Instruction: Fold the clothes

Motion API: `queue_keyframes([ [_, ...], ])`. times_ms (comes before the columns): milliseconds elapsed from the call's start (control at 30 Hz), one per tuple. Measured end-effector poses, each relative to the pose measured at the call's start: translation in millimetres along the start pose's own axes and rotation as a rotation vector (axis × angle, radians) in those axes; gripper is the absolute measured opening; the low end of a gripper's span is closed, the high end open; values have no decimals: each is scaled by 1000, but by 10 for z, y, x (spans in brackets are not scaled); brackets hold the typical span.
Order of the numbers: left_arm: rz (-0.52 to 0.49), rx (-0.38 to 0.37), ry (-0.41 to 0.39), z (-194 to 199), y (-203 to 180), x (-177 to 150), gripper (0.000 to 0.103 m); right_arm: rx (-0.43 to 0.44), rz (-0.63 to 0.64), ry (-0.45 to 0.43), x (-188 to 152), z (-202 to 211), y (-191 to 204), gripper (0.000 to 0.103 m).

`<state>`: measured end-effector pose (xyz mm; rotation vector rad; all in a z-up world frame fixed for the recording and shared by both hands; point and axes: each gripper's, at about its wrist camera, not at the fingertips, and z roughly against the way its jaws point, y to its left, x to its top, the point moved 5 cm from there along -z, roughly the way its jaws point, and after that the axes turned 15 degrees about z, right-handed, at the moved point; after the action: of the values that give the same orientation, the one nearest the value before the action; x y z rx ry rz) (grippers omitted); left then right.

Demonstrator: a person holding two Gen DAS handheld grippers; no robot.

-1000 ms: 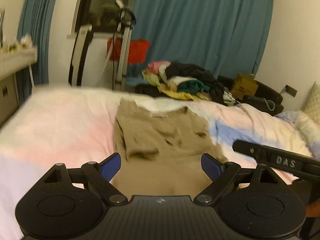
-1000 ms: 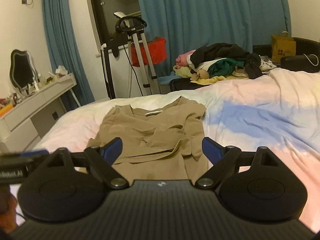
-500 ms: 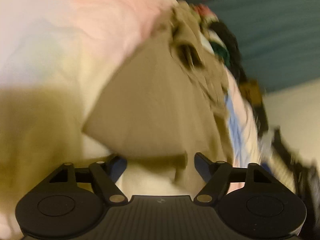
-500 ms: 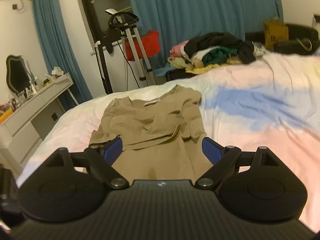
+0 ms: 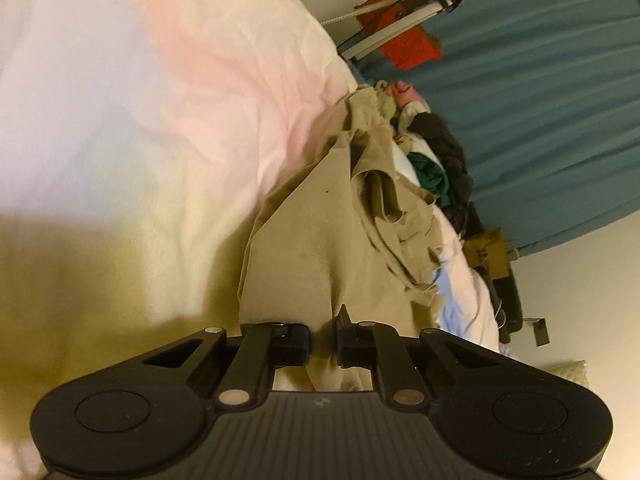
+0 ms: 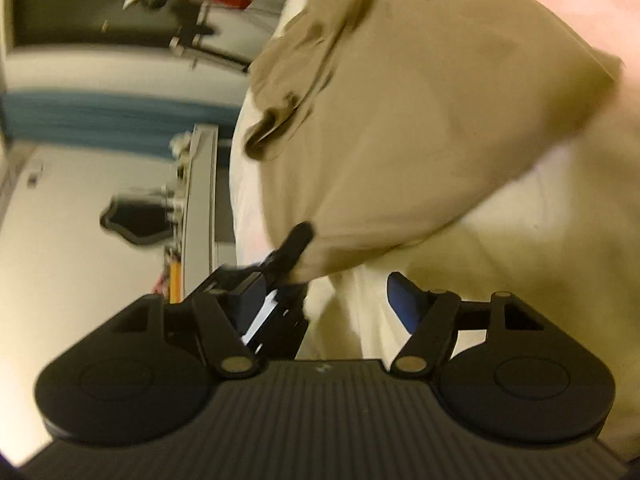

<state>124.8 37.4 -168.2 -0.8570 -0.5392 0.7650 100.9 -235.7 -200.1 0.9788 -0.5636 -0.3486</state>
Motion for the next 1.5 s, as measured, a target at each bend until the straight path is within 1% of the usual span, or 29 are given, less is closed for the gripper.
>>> queue_keyframes([
  [67, 18, -10, -2, 24, 8, 12, 11, -66, -29, -77, 77, 61, -126, 47],
  [100, 26, -14, -1, 30, 6, 22, 11, -95, -52, -110, 112, 106, -196, 42],
  [133, 36, -18, 2, 28, 5, 27, 11, -121, -76, -140, 139, 149, -263, 34],
  [167, 40, -19, 4, 32, 2, 20, 10, -146, -100, -171, 165, 194, -330, 24],
  [267, 45, -26, 10, 43, -11, 7, 10, -195, -135, -239, 197, 321, -408, 18],
  [367, 44, -38, 14, 67, -22, 0, 10, -216, -147, -299, 219, 435, -438, 17],
  [467, 32, -34, 3, 70, -49, 4, 10, -245, -163, -335, 243, 517, -518, 16],
  [600, 35, -29, 8, 85, -21, 9, 10, -283, -185, -384, 275, 628, -624, 15],
  [700, 27, -27, 4, 104, -38, 3, 10, -292, -155, -384, 292, 623, -588, 14],
  [867, 18, -48, 5, 188, -94, -5, 10, -264, -138, -390, 381, 694, -519, 10],
  [933, -3, -57, -2, 257, -149, -9, 9, -241, -121, -405, 417, 734, -433, 10],
  [1067, -42, -98, -19, 521, -321, -48, 8, -191, -39, -452, 451, 905, -180, 9],
  [1167, -72, -125, -32, 769, -424, -118, 7, -178, 25, -468, 341, 1069, -5, 9],
  [1267, -84, -133, -19, 1064, -438, -247, 7, -175, 86, -474, 183, 1260, 159, 9],
  [1367, -105, -166, 2, 1394, -422, -420, 7, -162, 126, -481, -51, 1515, 283, 9],
  [1500, -100, -202, 19, 1853, -366, -717, 7, -143, 162, -505, -443, 1914, 380, 9],
])
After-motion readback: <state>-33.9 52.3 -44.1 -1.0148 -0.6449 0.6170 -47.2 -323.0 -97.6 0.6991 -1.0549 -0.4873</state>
